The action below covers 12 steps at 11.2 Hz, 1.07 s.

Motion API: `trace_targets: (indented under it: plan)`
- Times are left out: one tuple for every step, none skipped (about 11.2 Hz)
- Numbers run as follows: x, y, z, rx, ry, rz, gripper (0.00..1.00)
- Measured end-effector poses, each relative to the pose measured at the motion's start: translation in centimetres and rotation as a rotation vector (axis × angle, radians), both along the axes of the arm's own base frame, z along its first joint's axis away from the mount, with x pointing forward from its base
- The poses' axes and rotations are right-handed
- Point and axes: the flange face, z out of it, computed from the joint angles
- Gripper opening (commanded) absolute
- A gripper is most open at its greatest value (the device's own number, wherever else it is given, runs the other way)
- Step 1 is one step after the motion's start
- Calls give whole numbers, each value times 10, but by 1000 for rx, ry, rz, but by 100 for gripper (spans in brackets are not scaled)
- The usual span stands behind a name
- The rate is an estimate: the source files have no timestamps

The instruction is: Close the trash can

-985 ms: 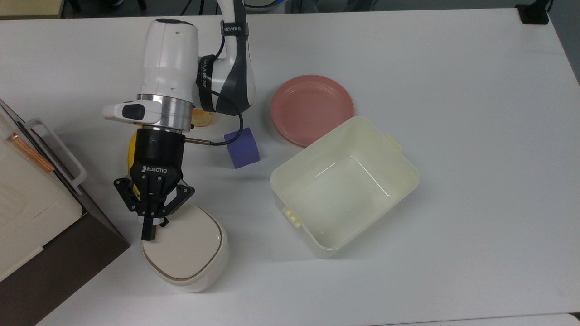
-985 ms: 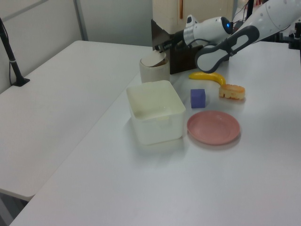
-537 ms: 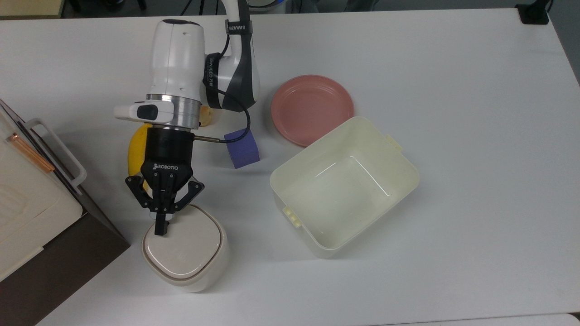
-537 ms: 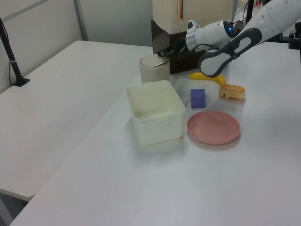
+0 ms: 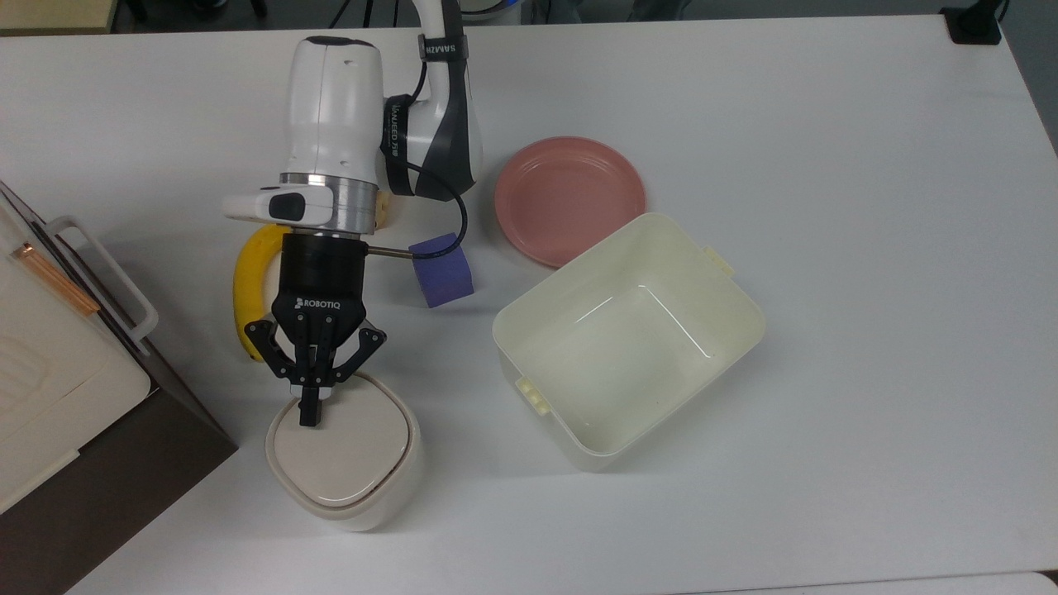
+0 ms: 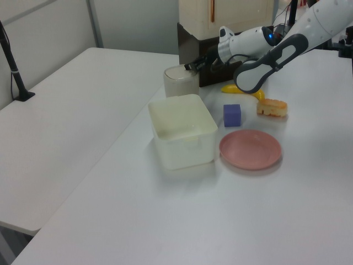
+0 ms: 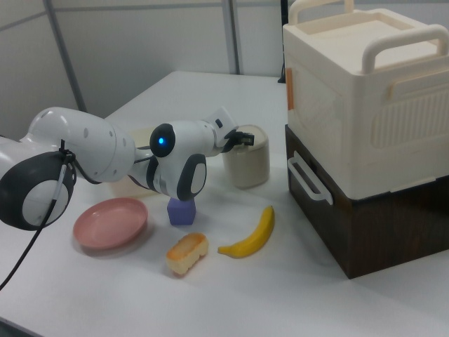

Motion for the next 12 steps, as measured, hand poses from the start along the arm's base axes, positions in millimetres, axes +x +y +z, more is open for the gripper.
trace_targets:
  plan:
    - [-1, 0, -1, -4, 0, 3, 0]
    - [-1, 1, -1, -6, 0, 4, 0]
    - [-2, 1, -1, -8, 0, 5, 0]
    - [-2, 1, -1, -8, 0, 5, 0]
    - [-3, 1, -1, -7, 1, 5, 0]
    - [-3, 2, 1, 12, -3, -4, 0]
    - [-3, 2, 2, 46, -5, -20, 0]
    - [-3, 2, 3, 71, -7, -31, 0]
    - [-3, 2, 4, 81, -8, -36, 0]
    - [-3, 2, 6, 97, -1, -45, 0]
    - [-2, 2, 11, 122, 15, -58, 0]
    - [0, 2, 24, 152, 49, -79, 0]
